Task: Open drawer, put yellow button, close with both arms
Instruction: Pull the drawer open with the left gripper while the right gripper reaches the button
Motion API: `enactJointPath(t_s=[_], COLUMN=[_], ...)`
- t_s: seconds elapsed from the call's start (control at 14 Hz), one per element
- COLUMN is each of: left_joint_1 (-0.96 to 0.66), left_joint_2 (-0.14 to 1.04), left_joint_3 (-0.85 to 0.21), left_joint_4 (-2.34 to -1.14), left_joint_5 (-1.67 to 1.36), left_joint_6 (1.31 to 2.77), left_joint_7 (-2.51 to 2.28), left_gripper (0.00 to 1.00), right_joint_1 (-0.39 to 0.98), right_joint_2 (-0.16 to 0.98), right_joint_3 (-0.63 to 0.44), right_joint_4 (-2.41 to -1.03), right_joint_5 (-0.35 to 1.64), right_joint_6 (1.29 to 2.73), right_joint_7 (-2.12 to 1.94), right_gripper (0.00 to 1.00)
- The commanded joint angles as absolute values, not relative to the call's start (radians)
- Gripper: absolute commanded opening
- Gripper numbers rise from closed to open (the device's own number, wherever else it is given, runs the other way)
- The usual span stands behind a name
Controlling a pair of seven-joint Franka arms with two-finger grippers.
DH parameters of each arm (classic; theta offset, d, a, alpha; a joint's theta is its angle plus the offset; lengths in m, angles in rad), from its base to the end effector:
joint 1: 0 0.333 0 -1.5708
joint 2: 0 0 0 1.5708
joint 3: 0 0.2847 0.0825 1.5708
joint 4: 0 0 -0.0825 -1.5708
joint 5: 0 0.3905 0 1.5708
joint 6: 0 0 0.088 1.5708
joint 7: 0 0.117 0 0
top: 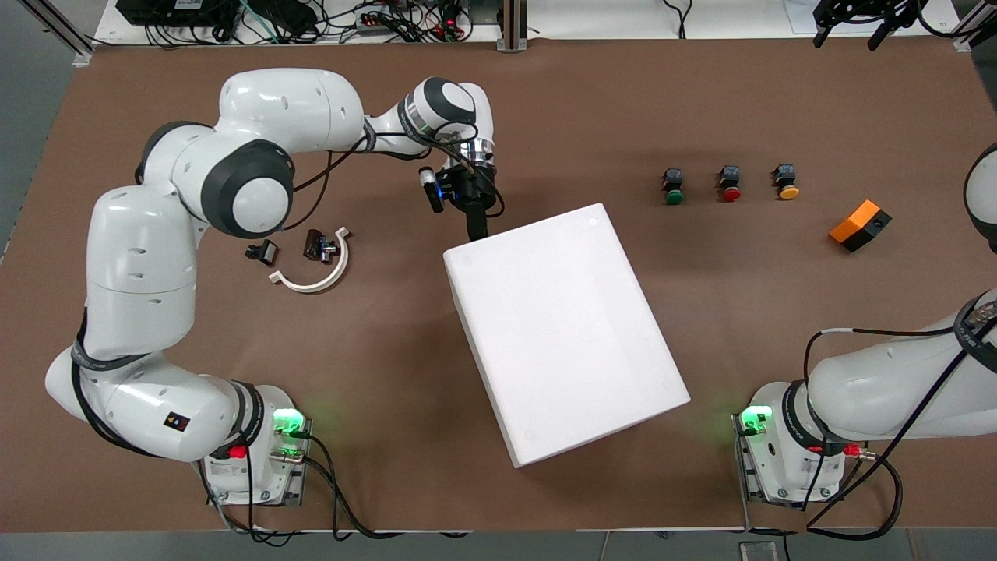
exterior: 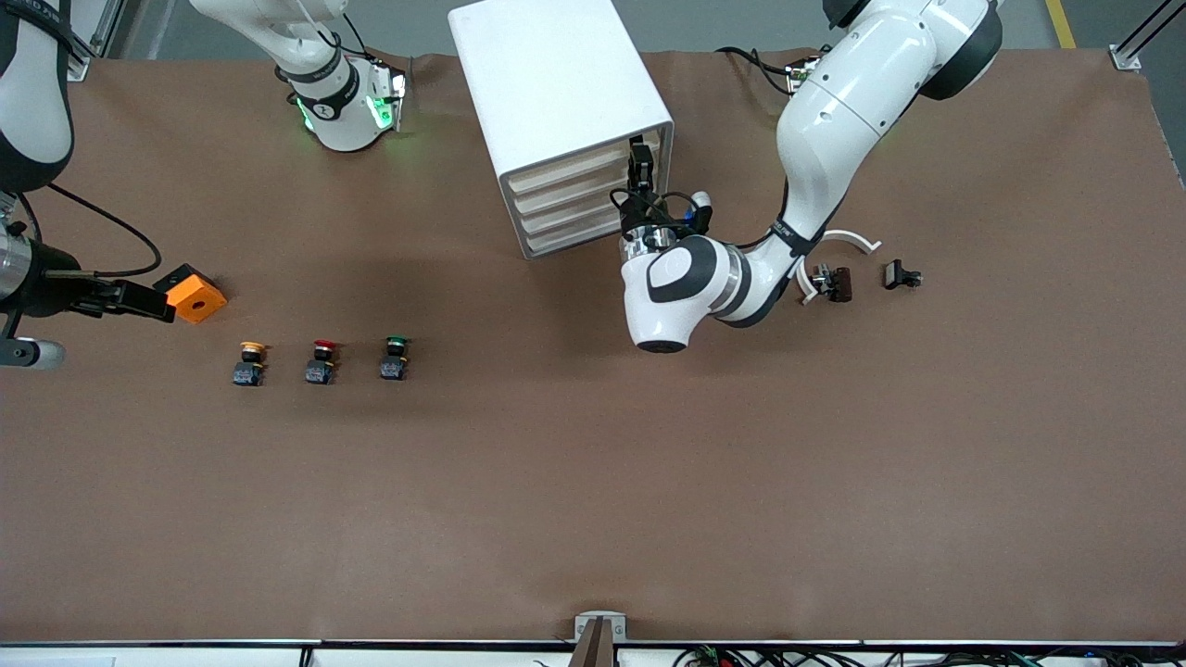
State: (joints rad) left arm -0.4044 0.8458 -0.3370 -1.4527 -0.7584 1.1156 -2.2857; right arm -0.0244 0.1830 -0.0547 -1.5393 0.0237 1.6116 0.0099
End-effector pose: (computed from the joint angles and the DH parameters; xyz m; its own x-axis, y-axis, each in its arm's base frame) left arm 0.3810 -0.4445 0.2111 -0.0761 0.9960 -0.0478 0.0602 -0.0432 -0.9972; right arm 0.6044 -0.0430 0.4947 0.9899 -0.0896 -0.1103 -0.0915 -0.9957 -0.0124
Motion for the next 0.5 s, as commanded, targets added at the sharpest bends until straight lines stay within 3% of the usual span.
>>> enactJointPath(t_s=[0.0, 0.14, 0.43], left_joint_1=[-0.402, -0.4, -0.396], left_joint_2=[0.856, 0.856, 0.864], left_joint_3=[-0.339, -0.336, -0.333], left_joint_4=[-1.443, -1.442, -1.44], left_joint_5=[-0.788, -0.79, -0.796], left_joint_6=[1.097, 1.098, 1.1], left_joint_7=[-2.313, -2.313, -2.313], left_gripper=[0.18, 0.11, 0.07], right_joint_1=[-0.037, -0.037, -0.101], right_joint_2=[0.206, 0.212, 0.21], right_joint_3=[-0.048, -0.048, -0.046], right_joint_4=[-1.52, -1.522, -1.629], right_joint_5=[0.021, 0.021, 0.026], right_joint_6=[1.621, 1.644, 1.767], right_joint_7=[0.008, 0.009, -0.003], right_gripper=[1.0, 1.0, 1.0])
